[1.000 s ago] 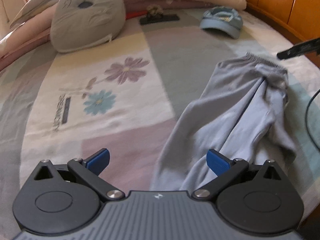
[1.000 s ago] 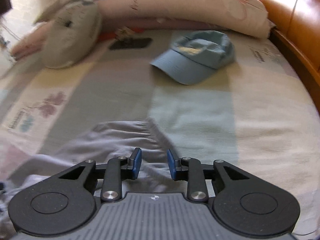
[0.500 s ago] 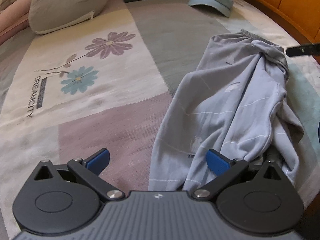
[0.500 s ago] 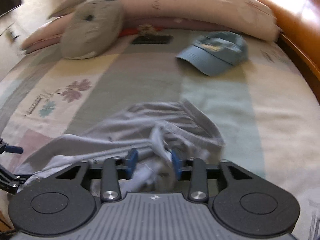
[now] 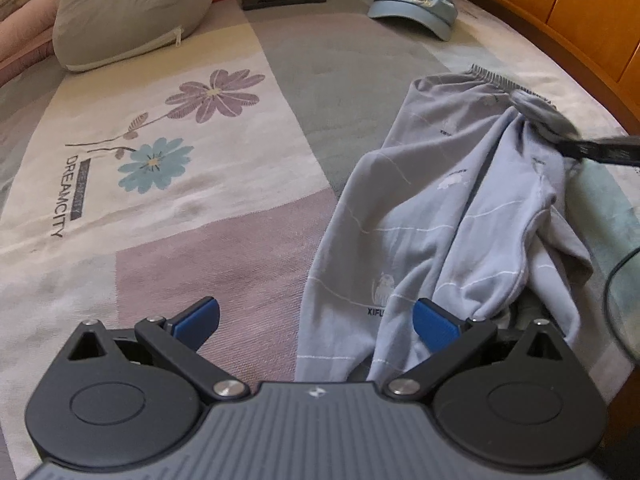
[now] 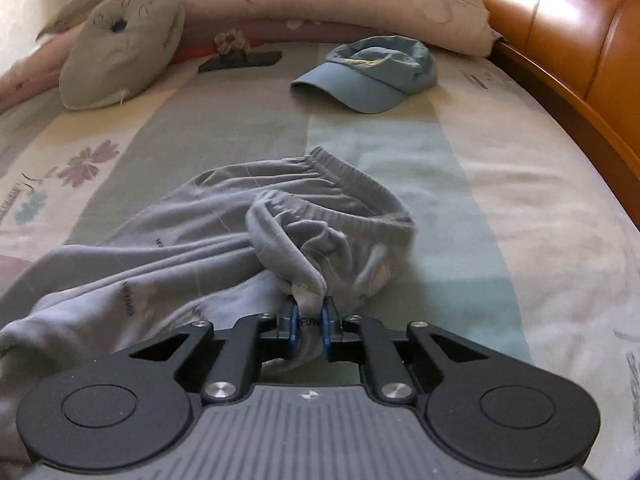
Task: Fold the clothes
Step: 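Pull the waistband away with the right gripper to spread the garment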
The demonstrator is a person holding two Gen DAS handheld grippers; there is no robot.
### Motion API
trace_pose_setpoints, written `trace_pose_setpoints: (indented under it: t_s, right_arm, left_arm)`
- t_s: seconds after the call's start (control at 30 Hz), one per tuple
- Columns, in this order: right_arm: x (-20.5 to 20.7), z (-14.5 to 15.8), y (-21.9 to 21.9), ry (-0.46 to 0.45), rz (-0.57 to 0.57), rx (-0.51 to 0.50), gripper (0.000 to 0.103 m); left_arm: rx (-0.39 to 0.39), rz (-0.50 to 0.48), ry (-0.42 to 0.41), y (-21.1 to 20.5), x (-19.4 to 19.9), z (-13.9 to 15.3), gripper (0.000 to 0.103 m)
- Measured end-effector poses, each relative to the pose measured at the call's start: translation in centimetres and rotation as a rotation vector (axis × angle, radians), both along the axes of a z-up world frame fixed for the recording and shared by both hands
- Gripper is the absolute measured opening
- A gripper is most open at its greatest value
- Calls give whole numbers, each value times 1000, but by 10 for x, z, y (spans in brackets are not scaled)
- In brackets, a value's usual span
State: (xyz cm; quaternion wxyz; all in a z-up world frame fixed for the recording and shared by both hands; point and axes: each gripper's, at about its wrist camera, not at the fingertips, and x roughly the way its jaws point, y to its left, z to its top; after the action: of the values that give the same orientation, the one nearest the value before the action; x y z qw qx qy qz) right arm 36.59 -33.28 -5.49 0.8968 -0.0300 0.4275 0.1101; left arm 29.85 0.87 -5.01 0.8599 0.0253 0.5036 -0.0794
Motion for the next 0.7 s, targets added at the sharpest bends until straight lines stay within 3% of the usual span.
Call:
trace_pose_setpoints:
  t_s: [0.2,0.37,0.5,0.6,0.7]
  right_arm:
    - [-48,11,-51,86,-105,83,12]
    - [-84,-2,-101,215,-245,215,12]
    - [-103,-20,-125,293,-344,258,16]
    - [-104,-11,-122,265,-341,244,23]
    - [-98,13,-110,201,-268,203,25]
  left_arm:
    - [-2,-26,-12,-4,4,7,102]
    - [12,-80,-11,-15,10,6,102]
    - [12,-85,-1,-16,15,4,102]
    - [14,-78,4,-14,17,4,102]
    - [18,-75,5,-11,16,3,102]
